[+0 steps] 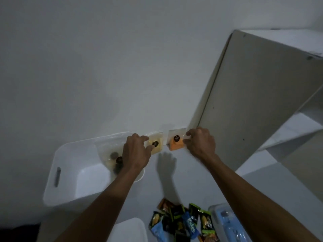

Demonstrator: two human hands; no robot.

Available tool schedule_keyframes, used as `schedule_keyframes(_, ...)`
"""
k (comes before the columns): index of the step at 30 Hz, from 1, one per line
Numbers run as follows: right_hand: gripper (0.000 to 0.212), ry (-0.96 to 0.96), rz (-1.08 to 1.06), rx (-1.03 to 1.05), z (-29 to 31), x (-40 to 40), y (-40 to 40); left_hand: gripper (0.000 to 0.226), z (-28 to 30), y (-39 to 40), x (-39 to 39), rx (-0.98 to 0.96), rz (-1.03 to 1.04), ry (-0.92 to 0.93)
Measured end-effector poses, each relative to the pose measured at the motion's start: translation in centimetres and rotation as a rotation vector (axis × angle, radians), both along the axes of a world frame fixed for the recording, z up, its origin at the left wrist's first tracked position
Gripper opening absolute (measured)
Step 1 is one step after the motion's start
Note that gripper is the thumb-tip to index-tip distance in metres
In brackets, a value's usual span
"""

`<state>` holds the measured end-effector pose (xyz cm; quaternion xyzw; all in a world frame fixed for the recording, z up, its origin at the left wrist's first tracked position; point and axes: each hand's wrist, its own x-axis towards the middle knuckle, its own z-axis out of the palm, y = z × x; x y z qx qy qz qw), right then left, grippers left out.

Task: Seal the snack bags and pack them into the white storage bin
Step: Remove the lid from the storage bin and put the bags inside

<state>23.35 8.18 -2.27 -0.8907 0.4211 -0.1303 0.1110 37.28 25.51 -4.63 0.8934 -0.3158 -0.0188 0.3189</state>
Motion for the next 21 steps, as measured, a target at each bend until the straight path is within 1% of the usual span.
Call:
schedule_keyframes(4,0.031,0.033,0.028,0.009,-2.9,0.9,-5.7,0.034,-2.2,-5.0,0.5,0.079,0.028,-0.06)
schedule_keyframes(8,0.031,0.059,0.117,-0.019,-6.2,3.5,-10.5,0.029,-5.4,-8.9,2.4,0.179,0.08,-0.128)
schedule_keyframes(12,0.028,0.101,0.201,-0.096,-9.3,6.0,-13.6,0.018,-9.4,-10.9,4.4,0.164,0.083,-0.286)
schedule_keyframes(15,0.023,0.111,0.242,-0.145,-11.2,7.4,-15.0,0.02,-10.5,-12.2,5.3,0.27,0.114,-0.301)
schedule_keyframes(19,0.012,0.101,0.26,-0.219,-13.2,8.5,-16.0,0.017,-11.9,-12.8,6.0,0.332,0.112,-0.305)
schedule_keyframes(21,0.009,0.068,0.278,-0.248,-13.6,8.8,-16.2,0.026,-12.4,-12.9,6.2,0.335,0.09,-0.315)
